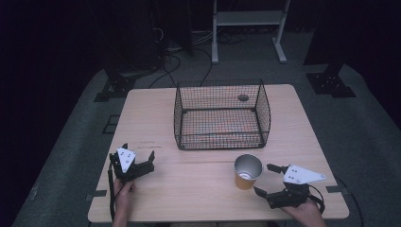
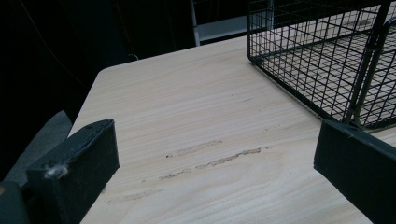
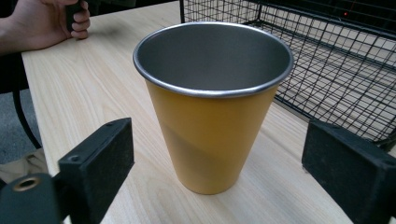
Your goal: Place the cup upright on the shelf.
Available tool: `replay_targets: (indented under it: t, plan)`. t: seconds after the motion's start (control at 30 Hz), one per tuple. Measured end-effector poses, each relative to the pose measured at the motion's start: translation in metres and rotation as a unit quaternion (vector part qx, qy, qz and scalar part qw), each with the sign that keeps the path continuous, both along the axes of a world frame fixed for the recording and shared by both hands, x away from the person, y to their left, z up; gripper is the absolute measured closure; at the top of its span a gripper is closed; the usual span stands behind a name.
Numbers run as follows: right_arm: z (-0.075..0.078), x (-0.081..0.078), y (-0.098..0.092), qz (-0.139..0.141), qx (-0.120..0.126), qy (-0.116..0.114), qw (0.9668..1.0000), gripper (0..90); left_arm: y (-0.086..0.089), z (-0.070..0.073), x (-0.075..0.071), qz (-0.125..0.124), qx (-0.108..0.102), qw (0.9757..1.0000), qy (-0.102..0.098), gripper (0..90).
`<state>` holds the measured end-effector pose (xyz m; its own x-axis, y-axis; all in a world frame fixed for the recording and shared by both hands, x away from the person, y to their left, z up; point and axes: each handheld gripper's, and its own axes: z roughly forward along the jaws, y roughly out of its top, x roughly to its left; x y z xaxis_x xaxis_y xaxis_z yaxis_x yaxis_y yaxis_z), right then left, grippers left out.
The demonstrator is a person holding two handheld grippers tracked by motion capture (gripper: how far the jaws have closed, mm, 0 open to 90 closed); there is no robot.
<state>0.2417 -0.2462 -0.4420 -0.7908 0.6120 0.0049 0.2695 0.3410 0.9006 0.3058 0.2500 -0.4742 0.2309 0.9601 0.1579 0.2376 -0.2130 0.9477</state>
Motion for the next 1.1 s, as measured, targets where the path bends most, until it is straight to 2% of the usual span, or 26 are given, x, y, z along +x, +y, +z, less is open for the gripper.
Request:
replay_targets:
  t: [0.4,1.1]
  plan:
    - [-0.004,0.009,0.011,0.001,0.001,0.015,0.9999,3.0,0.0,0.0,0.0,0.0,0.001,1.0,0.0,0.0]
    - [-0.004,0.019,0.027,0.009,0.001,0.015,0.9999,2.7,0.0,0.0,0.0,0.0,0.0,1.0,0.0,0.0]
